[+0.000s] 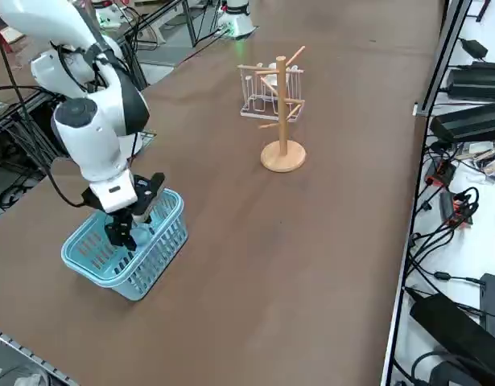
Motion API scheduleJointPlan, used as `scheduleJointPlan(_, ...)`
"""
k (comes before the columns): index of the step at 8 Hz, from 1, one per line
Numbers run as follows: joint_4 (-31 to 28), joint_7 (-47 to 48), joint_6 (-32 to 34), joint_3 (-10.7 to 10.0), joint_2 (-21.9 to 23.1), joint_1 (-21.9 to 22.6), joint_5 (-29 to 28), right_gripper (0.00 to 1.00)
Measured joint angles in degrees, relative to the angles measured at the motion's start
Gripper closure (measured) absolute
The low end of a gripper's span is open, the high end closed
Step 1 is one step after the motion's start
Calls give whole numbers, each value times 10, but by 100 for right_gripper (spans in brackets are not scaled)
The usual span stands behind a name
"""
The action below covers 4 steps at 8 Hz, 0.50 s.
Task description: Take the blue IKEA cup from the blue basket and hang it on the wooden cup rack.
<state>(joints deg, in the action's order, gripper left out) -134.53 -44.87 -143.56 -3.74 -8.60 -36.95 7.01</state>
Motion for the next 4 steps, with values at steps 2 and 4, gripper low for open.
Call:
scheduleJointPlan(2, 0, -2, -5, 0, -10, -1, 0, 0)
scheduleJointPlan(4, 0, -5, -5, 0, -14, -3, 0, 0)
